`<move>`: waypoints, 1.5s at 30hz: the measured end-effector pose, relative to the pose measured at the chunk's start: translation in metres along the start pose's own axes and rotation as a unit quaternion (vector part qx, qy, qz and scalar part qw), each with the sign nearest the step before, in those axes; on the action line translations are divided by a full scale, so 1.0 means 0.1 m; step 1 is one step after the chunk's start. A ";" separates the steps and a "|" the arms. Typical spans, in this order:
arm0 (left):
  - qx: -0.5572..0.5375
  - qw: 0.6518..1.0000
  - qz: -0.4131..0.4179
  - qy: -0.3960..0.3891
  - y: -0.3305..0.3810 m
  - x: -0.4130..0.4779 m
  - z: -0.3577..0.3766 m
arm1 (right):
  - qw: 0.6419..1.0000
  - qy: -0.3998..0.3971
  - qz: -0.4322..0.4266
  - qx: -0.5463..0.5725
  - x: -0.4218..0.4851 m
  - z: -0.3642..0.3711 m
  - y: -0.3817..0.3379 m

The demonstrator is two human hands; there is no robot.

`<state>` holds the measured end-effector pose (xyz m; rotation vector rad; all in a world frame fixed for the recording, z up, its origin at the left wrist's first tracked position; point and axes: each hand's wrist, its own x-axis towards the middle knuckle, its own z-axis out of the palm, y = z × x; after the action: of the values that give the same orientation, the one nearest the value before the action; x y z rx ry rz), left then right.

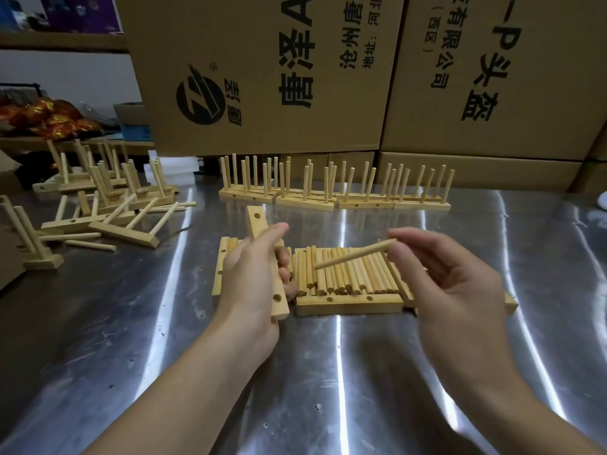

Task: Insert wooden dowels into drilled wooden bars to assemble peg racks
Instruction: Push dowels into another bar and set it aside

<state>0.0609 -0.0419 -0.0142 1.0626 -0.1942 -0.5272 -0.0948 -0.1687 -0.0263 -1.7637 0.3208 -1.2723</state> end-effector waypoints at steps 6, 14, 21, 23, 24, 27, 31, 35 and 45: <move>0.076 0.992 0.006 -0.096 -0.10 -0.11 0.06 | 0.983 0.039 0.115 0.140 0.07 -0.05 -0.02; 0.065 0.993 0.030 -0.097 -0.11 -0.10 0.05 | 0.982 0.029 0.115 0.146 0.07 -0.07 0.00; 0.071 0.989 0.059 -0.116 -0.11 -0.09 0.05 | 0.990 0.005 0.086 0.112 0.06 -0.06 0.00; 0.071 0.988 0.071 -0.121 -0.10 -0.10 0.06 | 0.991 0.008 0.085 0.107 0.07 -0.07 0.01; 0.071 0.987 0.077 -0.121 -0.10 -0.11 0.06 | 0.991 0.007 0.085 0.104 0.07 -0.07 0.01; 0.070 0.986 0.089 -0.123 -0.09 -0.12 0.06 | 0.992 -0.004 0.088 0.088 0.06 -0.09 0.04; 0.115 0.977 0.108 -0.144 -0.08 -0.13 0.05 | 0.994 -0.077 0.069 0.034 0.05 -0.09 0.01; 0.235 0.950 0.118 -0.166 -0.15 -0.18 0.06 | 0.988 -0.141 0.030 -0.045 0.02 -0.04 0.02; 0.221 0.930 0.049 -0.289 -0.13 -0.25 0.13 | 0.964 -0.084 -0.118 -0.224 0.08 -0.09 -0.06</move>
<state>0.0297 -0.0440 -0.0171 1.3010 -0.9180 -0.7175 -0.1005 -0.1752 -0.0162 -2.3392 0.3250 -1.2706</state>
